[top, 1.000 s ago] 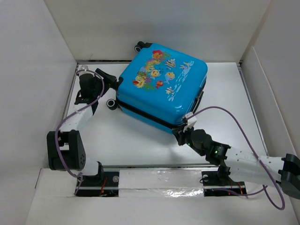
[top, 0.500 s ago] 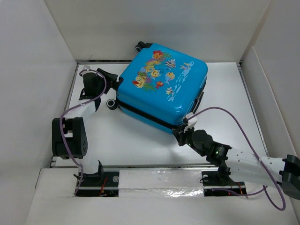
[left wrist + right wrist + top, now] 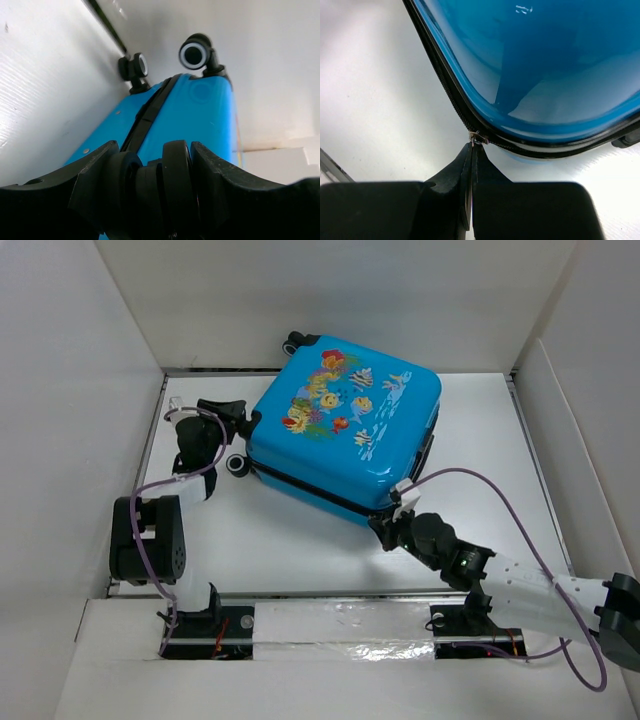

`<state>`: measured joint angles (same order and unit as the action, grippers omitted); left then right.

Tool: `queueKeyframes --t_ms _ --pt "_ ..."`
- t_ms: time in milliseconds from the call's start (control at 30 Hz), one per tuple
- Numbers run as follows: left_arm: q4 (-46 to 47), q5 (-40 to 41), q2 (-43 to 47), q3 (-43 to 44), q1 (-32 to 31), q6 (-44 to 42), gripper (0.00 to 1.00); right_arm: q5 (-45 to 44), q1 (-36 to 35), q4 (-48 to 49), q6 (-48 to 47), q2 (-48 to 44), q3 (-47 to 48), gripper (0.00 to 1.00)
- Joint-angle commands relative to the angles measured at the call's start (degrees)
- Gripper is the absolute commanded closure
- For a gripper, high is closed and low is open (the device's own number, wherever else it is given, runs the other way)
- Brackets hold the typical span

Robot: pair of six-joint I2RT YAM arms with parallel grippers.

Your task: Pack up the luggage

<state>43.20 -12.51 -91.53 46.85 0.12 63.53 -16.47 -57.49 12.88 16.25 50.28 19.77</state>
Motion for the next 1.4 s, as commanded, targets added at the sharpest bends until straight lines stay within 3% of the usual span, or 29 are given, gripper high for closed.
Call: queueKeyframes --t_ms 0,200,400,567,767,900,967,1000,1033,1167,1267,1367 --pt "11.46 1.33 7.67 -8.23 -2.39 -2.08 1.00 5.82 2.81 1.09 -1.66 -1.32 2.29 1.00" --pt "14.35 7.58 17.24 -21.79 -11.26 -9.99 1.00 8.47 6.34 -2.68 -5.08 -3.96 5.18 1.00" --pt "16.31 11.10 23.67 -31.63 -19.09 -10.00 1.00 11.01 7.66 -5.85 -7.55 -1.42 8.26 1.00" --pt "13.58 18.74 29.12 -34.28 -32.43 -10.44 1.00 16.03 4.95 -2.27 -8.34 6.30 11.69 1.00" --pt "10.42 20.16 31.32 -35.51 -40.54 -9.30 1.00 12.44 -5.51 -0.14 -7.37 16.33 18.11 1.00" --pt "8.67 22.26 34.13 -38.32 -46.60 -7.46 1.00 11.11 -5.52 2.58 -9.56 16.60 17.41 1.00" --pt "6.82 25.50 34.83 -37.89 -54.57 -7.10 1.00 11.28 -5.00 1.36 -12.81 16.60 18.63 1.00" --pt "6.37 26.83 34.84 -37.80 -54.61 -7.10 1.00 12.07 -4.21 1.09 -12.82 16.86 19.51 1.00" --pt "6.28 28.14 34.23 -37.62 -58.61 -6.58 1.00 13.12 -4.20 0.92 -14.48 17.39 20.39 1.00" --pt "6.81 31.84 32.64 -37.27 -64.00 -4.30 1.00 20.58 -6.29 2.13 -15.55 22.91 25.49 1.00" --pt "6.81 33.95 33.87 -37.62 -66.21 -3.59 1.00 20.08 -10.87 3.37 -14.41 26.09 27.95 1.00" --pt "5.49 34.49 32.38 -35.69 -66.21 -4.37 1.00 18.06 -17.02 7.83 -10.30 25.05 24.19 1.00"
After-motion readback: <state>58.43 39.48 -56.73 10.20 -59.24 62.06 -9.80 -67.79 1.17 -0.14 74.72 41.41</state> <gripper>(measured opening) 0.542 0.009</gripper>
